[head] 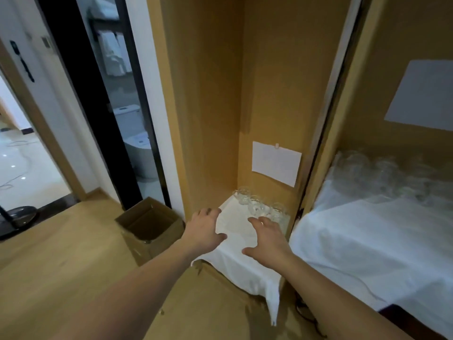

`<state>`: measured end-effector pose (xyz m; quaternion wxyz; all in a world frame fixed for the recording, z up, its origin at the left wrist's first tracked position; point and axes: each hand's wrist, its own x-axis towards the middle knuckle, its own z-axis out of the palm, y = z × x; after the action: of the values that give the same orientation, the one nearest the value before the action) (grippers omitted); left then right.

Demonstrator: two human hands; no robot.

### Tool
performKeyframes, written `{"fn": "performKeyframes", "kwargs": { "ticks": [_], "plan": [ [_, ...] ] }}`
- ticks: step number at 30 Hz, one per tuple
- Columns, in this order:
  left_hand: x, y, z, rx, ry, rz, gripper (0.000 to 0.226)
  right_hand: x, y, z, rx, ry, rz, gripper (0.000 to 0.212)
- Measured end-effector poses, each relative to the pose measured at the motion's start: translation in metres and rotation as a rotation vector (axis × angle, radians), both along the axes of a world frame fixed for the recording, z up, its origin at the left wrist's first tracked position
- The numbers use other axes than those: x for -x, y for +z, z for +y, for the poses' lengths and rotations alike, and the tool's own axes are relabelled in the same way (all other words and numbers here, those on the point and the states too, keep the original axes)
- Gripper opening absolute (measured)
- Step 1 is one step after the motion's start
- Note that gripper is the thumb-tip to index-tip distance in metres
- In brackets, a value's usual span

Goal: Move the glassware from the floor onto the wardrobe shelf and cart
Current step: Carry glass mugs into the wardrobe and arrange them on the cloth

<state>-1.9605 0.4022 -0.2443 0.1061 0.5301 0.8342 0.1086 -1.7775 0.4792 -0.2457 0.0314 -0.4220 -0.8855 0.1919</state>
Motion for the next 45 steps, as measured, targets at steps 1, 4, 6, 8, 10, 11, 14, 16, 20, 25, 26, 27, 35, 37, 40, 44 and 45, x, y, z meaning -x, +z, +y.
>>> {"fn": "performKeyframes", "kwargs": {
  "ticks": [1,4,6,8,10,11,14,16,20,25,26,27,35,37,40,44,45],
  "plan": [
    [0.007,-0.004,-0.003,0.006,-0.007,-0.004,0.073,0.007,-0.003,-0.004,0.012,-0.005,-0.006,0.088],
    [0.023,-0.020,-0.004,0.011,-0.024,-0.031,0.072,0.020,-0.015,-0.012,0.052,-0.028,-0.038,0.087],
    [0.028,-0.028,0.000,0.017,-0.027,-0.064,0.073,0.026,-0.021,-0.012,0.066,-0.048,-0.059,0.086],
    [0.030,-0.034,0.007,0.027,-0.029,-0.084,0.074,0.032,-0.026,-0.007,0.072,-0.072,-0.071,0.084],
    [0.035,-0.039,0.015,0.027,-0.046,-0.092,0.074,0.039,-0.031,0.002,0.083,-0.084,-0.078,0.083],
    [0.039,-0.043,0.019,0.026,-0.053,-0.095,0.075,0.044,-0.033,0.008,0.091,-0.085,-0.078,0.083],
    [0.055,-0.050,0.037,0.038,-0.055,-0.091,0.074,0.063,-0.042,0.030,0.115,-0.101,-0.058,0.083],
    [0.067,-0.055,0.049,0.068,-0.051,-0.090,0.073,0.076,-0.049,0.045,0.136,-0.112,-0.047,0.082],
    [0.096,-0.066,0.085,0.127,-0.076,-0.071,0.074,0.104,-0.065,0.083,0.199,-0.140,-0.024,0.081],
    [0.127,-0.080,0.148,0.207,-0.124,-0.065,0.076,0.134,-0.088,0.139,0.272,-0.209,-0.004,0.075],
    [0.132,-0.082,0.161,0.218,-0.134,-0.068,0.076,0.138,-0.092,0.150,0.288,-0.227,-0.004,0.075],
    [0.136,-0.086,0.173,0.226,-0.146,-0.069,0.077,0.141,-0.096,0.160,0.305,-0.246,-0.003,0.075],
    [0.159,-0.116,0.264,0.266,-0.216,-0.122,0.076,0.147,-0.130,0.225,0.370,-0.391,-0.028,0.074],
    [0.159,-0.127,0.281,0.276,-0.233,-0.175,0.076,0.146,-0.141,0.237,0.372,-0.429,-0.015,0.074],
    [0.154,-0.149,0.301,0.286,-0.258,-0.263,0.075,0.148,-0.158,0.251,0.432,-0.554,0.011,0.076],
    [0.151,-0.192,0.332,0.325,-0.303,-0.348,0.069,0.149,-0.189,0.266,0.485,-0.749,0.007,0.075],
    [0.149,-0.203,0.341,0.337,-0.311,-0.372,0.069,0.149,-0.196,0.269,0.505,-0.812,0.010,0.076]
  ]
}}
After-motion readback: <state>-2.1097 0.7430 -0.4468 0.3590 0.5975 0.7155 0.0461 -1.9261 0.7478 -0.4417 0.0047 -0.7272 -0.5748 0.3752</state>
